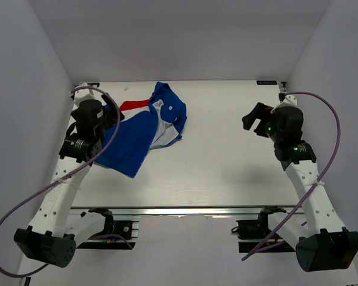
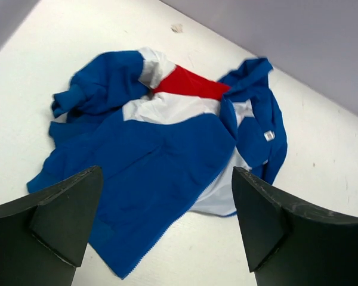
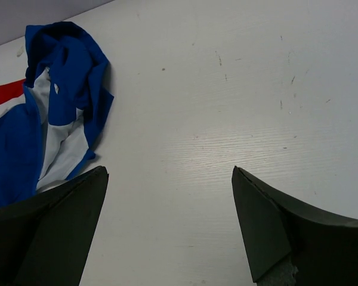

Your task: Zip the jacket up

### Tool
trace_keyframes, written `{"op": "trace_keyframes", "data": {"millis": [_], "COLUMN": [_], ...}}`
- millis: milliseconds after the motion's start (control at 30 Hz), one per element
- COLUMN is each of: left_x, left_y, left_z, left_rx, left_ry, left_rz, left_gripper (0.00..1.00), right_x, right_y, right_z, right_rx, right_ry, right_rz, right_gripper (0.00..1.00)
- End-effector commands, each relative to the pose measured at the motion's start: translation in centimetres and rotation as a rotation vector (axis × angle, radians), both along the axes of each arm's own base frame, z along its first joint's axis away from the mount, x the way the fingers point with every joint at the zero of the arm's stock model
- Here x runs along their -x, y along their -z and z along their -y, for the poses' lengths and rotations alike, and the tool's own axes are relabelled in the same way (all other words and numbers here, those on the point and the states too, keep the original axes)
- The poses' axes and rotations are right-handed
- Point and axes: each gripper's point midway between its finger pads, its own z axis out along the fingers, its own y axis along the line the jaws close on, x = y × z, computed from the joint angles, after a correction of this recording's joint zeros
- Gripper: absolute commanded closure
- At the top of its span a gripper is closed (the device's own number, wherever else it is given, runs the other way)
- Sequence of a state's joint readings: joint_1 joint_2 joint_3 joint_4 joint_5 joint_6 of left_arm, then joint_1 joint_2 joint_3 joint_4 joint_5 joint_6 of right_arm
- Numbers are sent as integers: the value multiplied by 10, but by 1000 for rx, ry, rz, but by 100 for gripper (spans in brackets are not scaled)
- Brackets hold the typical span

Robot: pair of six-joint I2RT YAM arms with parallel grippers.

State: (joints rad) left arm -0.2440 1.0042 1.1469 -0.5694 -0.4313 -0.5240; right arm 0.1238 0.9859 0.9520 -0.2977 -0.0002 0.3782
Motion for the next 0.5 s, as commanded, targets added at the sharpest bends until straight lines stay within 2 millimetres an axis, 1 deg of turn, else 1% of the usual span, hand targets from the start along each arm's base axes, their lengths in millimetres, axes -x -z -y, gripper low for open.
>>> {"op": "trace_keyframes", "data": {"millis": [0,33,67,100,133,167,200,233,267,300,333,367,400,433,467], "left_x": [-22,-29,-36,-45,-57,-67,-77,-94,-108,-119,-137,-153,-164,-182,-191], "left_y": [-2,-2,1,0,16,13,15,37,29,34,60,49,54,87,100], "left_z": [27,35,42,50,63,68,71,75,78,80,84,87,88,90,91], "left_rx": [-20,-27,-32,-55,-56,-62,-75,-85,-94,-113,-126,-147,-157,-171,-181], "left_ry": [165,210,248,295,361,380,394,402,405,413,424,430,426,426,427], "left_rz": [-12,-13,-18,-6,-44,-37,-44,-102,-83,-91,-148,-119,-131,-203,-242], "left_gripper": [2,2,2,2,2,2,2,2,2,2,2,2,2,2,2], "right_x": [-2,-2,-2,-1,-3,-5,-8,-15,-17,-21,-26,-32,-37,-42,-48], "right_y": [-18,-19,-27,-19,-16,-12,-11,0,7,5,18,17,28,33,36], "right_z": [-1,-12,-18,-22,-25,-25,-24,-22,-23,-25,-32,-39,-52,-59,-66], "right_rx": [-10,-26,-24,-21,-26,-18,-12,-2,8,6,-5,-20,-48,-65,-76], "right_ry": [-10,-75,-114,-149,-164,-165,-161,-149,-156,-165,-205,-238,-305,-324,-338], "right_rz": [76,110,146,146,143,135,126,83,53,49,10,22,-9,-22,-31], "right_gripper": [11,11,11,11,11,11,11,11,11,11,11,11,11,11,11]}}
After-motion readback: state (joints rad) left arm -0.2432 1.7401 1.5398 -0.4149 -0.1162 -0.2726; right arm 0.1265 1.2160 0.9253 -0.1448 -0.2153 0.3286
